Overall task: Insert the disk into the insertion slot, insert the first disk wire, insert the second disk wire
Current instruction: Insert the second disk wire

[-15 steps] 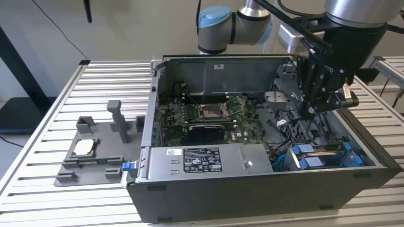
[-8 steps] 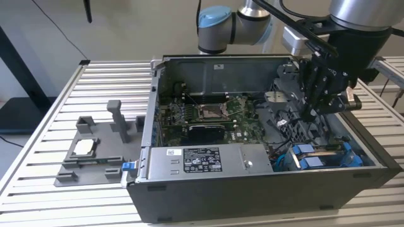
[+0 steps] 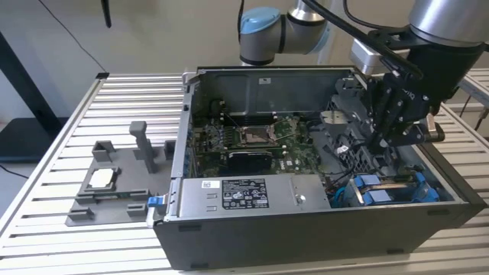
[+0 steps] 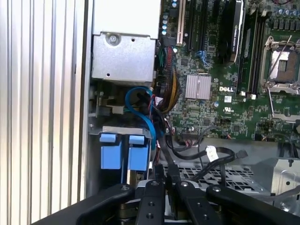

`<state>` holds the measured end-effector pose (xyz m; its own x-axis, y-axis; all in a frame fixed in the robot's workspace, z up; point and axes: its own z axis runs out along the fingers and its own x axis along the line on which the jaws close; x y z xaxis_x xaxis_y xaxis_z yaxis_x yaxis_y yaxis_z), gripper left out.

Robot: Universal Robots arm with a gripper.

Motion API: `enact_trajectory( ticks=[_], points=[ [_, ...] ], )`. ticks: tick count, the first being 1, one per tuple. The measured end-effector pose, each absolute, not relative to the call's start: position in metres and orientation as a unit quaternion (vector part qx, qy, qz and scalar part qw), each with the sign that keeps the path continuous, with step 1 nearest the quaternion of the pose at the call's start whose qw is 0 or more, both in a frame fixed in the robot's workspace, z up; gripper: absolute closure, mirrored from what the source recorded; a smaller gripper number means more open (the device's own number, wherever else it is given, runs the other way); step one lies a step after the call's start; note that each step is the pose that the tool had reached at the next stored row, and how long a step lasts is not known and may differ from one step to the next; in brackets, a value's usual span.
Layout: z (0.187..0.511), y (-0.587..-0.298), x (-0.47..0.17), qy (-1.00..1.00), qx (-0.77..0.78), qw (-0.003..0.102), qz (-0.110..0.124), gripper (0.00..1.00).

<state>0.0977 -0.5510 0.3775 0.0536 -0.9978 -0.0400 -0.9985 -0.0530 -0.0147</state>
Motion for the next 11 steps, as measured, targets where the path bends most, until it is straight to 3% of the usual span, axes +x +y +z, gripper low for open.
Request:
enact_trajectory(
  ticks=[7,11],
  points=[
    [0.373,-0.563,0.103,0.688,-0.725,0.016,0.013,0.84],
    [0.37,-0.567,0.105,0.689,-0.725,0.022,0.018,0.84]
  ],
)
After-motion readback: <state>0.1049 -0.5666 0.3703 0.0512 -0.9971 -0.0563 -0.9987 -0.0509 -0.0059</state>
